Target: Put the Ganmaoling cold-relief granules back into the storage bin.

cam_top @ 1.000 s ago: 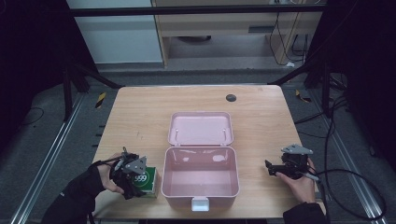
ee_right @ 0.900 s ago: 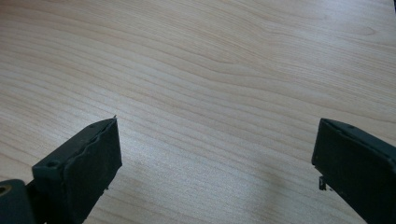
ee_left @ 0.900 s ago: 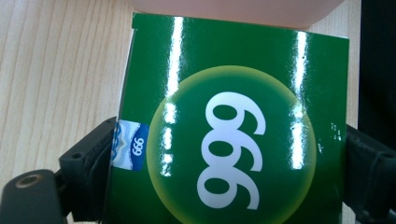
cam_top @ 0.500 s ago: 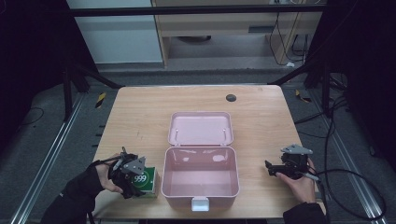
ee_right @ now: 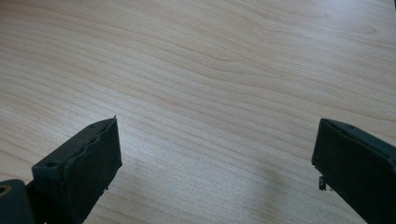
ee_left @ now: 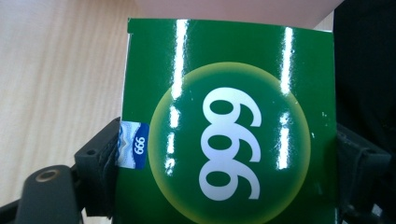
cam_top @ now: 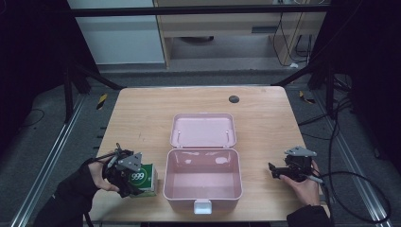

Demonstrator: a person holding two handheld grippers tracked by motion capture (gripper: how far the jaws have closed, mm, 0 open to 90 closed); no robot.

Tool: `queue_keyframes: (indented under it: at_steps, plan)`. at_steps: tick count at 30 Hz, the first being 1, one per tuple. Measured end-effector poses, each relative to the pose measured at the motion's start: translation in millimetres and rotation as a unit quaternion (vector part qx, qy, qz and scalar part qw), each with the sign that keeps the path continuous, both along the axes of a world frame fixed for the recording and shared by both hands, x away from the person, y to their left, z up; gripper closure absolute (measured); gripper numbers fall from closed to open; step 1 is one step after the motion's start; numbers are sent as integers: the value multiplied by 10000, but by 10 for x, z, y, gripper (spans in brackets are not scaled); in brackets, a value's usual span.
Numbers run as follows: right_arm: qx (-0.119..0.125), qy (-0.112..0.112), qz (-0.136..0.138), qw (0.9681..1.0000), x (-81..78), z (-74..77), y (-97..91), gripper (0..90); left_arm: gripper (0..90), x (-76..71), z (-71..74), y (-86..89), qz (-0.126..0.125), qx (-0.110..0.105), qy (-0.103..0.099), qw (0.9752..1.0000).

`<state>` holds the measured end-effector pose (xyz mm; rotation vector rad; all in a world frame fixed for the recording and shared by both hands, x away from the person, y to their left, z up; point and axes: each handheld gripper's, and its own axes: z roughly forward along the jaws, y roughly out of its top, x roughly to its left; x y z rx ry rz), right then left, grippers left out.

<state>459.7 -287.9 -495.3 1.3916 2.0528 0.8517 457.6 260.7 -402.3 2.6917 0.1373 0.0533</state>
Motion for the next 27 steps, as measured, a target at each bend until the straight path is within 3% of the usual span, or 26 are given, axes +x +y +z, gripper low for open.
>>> queue_keyframes:
  at_steps: [13,27]
  plan:
    - [-17,2,2,10000,-1,1,-2,18,145,-46,461,10,12,-24,-114,9999]
    - [-21,25,3,10000,1,-1,-1,18,146,-74,737,-50,-134,-143,-107,9998]
